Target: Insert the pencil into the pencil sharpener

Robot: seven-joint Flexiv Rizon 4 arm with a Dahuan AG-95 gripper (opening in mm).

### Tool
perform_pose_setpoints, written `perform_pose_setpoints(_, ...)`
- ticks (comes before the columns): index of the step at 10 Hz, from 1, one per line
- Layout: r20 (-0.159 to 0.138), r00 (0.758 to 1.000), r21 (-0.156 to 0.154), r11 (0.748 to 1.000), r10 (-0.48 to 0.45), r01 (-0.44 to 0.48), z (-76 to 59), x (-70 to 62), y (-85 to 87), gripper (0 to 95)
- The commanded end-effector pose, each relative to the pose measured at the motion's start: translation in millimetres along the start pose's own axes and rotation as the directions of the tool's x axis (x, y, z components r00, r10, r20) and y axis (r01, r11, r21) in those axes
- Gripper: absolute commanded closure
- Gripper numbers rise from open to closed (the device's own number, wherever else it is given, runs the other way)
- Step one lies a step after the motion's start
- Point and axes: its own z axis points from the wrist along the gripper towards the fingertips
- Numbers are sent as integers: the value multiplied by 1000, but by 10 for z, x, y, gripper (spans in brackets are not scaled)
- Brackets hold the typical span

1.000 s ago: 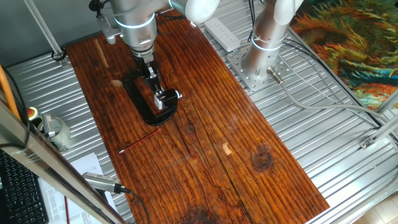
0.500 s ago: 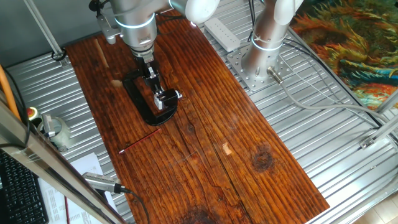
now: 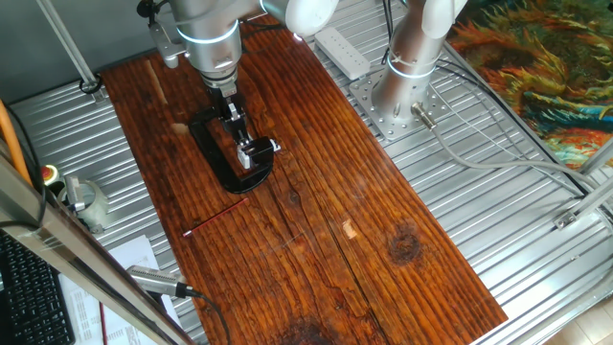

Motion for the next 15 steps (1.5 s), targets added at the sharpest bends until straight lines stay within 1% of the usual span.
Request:
perform_pose_setpoints(1, 15, 999, -3, 999, 52, -52, 1, 1, 0, 0)
perform_pose_setpoints(2, 13, 999, 0, 999, 52, -52, 1, 1, 0, 950)
perform_pose_setpoints(6, 13, 998, 1, 999, 54, -54, 1, -1, 0, 950)
perform_pose_setpoints(9, 16, 999, 3, 999, 46, -46, 50, -82, -1, 950)
perform_pose_setpoints(11, 19, 998, 1, 998, 56, -56, 31, -231, 42, 950)
perform_pose_setpoints(12, 11, 998, 1, 998, 60, -60, 8, -328, 78, 950)
perform_pose_setpoints(13, 6, 998, 2, 998, 61, -61, 11, -422, 119, 950)
perform_pose_setpoints(15, 5, 998, 2, 998, 59, -59, 74, -522, 155, 950)
